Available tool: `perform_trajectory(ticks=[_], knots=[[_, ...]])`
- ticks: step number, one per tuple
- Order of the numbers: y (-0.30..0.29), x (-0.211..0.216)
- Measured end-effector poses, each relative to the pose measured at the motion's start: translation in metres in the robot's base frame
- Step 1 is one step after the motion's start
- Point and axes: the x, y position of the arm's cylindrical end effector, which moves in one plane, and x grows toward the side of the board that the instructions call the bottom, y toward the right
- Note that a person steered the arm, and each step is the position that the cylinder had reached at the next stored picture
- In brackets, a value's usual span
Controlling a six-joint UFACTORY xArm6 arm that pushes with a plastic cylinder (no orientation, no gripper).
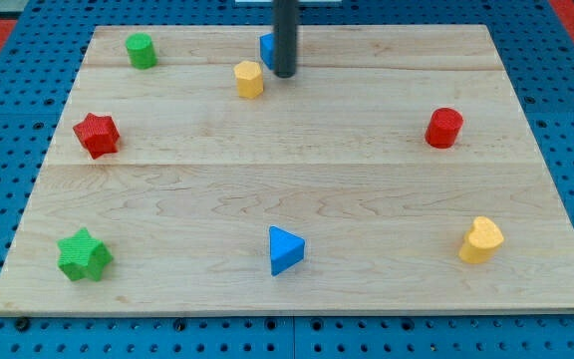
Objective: Place the hexagon below the green circle vertically
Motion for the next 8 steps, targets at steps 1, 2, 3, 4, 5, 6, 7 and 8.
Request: perform_trajectory(ticks=[1, 2, 3, 4, 5, 6, 7, 8], knots=[[-0.057, 0.005], [-0.065, 0.023], [-0.028, 0.044], [-0.045, 0.050], [-0.090, 0.028], [-0.098, 0.023], [-0.092, 0.023], [-0.093, 0.032]])
